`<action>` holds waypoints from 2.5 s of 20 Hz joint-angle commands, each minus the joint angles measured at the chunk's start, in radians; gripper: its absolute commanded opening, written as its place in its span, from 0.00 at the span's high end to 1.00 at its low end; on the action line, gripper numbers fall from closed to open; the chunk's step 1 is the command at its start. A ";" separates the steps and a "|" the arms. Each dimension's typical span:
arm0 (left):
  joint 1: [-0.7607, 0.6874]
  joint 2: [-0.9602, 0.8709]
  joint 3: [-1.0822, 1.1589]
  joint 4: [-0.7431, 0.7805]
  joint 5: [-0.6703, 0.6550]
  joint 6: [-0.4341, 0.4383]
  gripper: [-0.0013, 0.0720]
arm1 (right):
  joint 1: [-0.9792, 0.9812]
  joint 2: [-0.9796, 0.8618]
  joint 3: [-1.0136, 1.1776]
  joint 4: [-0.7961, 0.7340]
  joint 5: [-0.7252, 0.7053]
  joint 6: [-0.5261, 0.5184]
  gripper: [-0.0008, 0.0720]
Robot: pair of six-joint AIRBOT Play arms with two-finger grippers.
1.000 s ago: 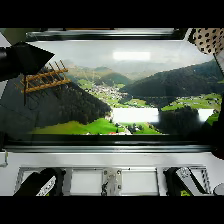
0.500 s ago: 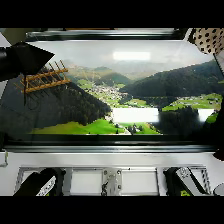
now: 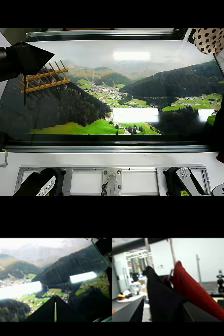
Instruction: Fold the clothes and pants, and hang the long-sleeved shirts on hangers.
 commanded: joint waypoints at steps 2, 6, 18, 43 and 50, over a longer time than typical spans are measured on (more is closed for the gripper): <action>0.000 -0.001 0.000 0.000 0.001 0.000 0.96 | 0.001 0.073 0.000 -0.001 0.213 0.003 0.37; 0.000 -0.001 0.000 0.000 0.001 0.000 0.96 | 0.016 0.105 0.000 -0.013 0.591 0.095 0.37; 0.000 0.000 -0.019 0.001 -0.051 0.031 0.96 | 0.512 0.018 -0.034 -1.003 1.114 0.774 0.37; -0.109 0.074 -0.481 -0.008 0.210 0.029 0.96 | 1.392 -0.133 -0.322 -1.123 1.072 0.852 0.96; -0.109 0.074 -0.481 -0.008 0.211 0.029 0.96 | 1.392 -0.133 -0.322 -1.123 1.072 0.852 0.96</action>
